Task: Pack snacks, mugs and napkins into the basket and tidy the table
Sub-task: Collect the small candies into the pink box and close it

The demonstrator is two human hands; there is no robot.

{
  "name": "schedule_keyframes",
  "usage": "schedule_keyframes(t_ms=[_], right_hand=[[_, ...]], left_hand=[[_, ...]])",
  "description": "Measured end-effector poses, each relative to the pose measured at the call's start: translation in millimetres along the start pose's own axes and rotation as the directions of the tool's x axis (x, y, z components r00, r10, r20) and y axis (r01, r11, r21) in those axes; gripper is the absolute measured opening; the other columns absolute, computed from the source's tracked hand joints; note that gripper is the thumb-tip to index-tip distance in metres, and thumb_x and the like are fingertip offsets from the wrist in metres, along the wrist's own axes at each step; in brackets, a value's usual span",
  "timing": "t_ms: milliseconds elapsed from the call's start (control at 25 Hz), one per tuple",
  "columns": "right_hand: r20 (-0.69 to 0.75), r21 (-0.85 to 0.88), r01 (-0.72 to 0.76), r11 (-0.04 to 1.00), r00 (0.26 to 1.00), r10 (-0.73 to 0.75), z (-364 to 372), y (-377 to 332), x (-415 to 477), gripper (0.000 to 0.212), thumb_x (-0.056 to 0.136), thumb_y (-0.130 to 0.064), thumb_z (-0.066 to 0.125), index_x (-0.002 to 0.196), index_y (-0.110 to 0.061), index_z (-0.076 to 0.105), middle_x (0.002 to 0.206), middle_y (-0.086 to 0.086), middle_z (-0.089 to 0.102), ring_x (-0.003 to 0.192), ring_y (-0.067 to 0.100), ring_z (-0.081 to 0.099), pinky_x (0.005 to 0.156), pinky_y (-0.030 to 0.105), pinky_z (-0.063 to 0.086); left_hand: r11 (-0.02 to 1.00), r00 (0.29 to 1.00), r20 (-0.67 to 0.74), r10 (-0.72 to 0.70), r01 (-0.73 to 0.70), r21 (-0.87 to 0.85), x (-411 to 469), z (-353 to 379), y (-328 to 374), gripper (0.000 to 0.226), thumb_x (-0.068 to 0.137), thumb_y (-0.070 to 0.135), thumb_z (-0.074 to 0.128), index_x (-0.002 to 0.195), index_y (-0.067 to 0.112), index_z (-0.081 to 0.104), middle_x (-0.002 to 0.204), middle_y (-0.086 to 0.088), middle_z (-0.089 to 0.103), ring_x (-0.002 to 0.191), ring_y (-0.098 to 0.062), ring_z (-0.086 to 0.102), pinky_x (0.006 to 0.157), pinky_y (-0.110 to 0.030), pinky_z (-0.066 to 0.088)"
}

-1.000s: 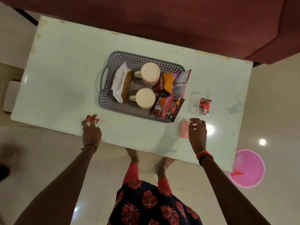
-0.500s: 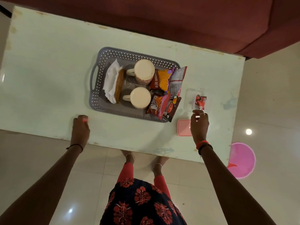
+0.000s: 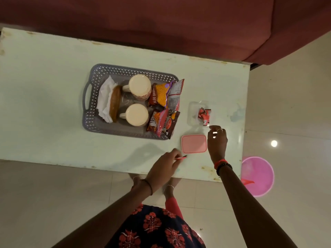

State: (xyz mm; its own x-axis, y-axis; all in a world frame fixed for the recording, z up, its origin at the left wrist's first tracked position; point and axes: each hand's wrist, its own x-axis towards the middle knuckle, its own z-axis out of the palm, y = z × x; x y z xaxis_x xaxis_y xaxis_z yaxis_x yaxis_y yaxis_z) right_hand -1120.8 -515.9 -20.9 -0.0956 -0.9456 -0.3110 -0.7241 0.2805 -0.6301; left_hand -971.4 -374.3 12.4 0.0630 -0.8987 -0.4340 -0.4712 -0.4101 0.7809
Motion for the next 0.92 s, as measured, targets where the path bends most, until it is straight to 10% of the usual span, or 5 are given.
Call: schedule_keyframes(t_ms=[240, 520, 920], right_hand=[[0.172, -0.149, 0.088, 0.985, 0.983, -0.062, -17, 33, -4, 0.019, 0.091, -0.005, 0.049, 0.105, -0.006, 0.062, 0.108, 0.011, 0.062, 0.099, 0.027, 0.059, 0.079, 0.034, 0.052], [0.396, -0.473, 0.326, 0.819, 0.909, -0.134, -4, 49, -5, 0.058, 0.084, -0.025, 0.067, 0.134, -0.006, 0.046, 0.131, 0.015, 0.049, 0.116, 0.03, 0.049, 0.096, 0.036, 0.047], [0.485, -0.521, 0.444, 0.729, 0.857, -0.175, 5, 51, 3, 0.076, 0.076, -0.032, 0.075, 0.138, -0.006, 0.038, 0.131, 0.013, 0.047, 0.116, 0.028, 0.047, 0.097, 0.034, 0.045]], left_hand=[[0.985, 0.967, -0.203, 0.153, -0.133, 0.11, 106, 20, 62, 0.018, 0.09, 0.016, 0.054, 0.105, 0.01, 0.059, 0.109, -0.011, 0.06, 0.098, -0.027, 0.056, 0.085, -0.039, 0.047], [0.96, 0.964, -0.218, 0.149, -0.088, 0.265, 177, 40, 58, 0.03, 0.083, 0.018, 0.061, 0.112, 0.018, 0.06, 0.13, -0.007, 0.05, 0.116, -0.028, 0.048, 0.095, -0.039, 0.041], [0.974, 0.919, -0.342, -0.197, 0.222, 0.036, 187, 43, 58, 0.053, 0.094, 0.007, 0.044, 0.143, 0.004, 0.024, 0.147, -0.017, 0.03, 0.135, -0.031, 0.032, 0.11, -0.037, 0.029]])
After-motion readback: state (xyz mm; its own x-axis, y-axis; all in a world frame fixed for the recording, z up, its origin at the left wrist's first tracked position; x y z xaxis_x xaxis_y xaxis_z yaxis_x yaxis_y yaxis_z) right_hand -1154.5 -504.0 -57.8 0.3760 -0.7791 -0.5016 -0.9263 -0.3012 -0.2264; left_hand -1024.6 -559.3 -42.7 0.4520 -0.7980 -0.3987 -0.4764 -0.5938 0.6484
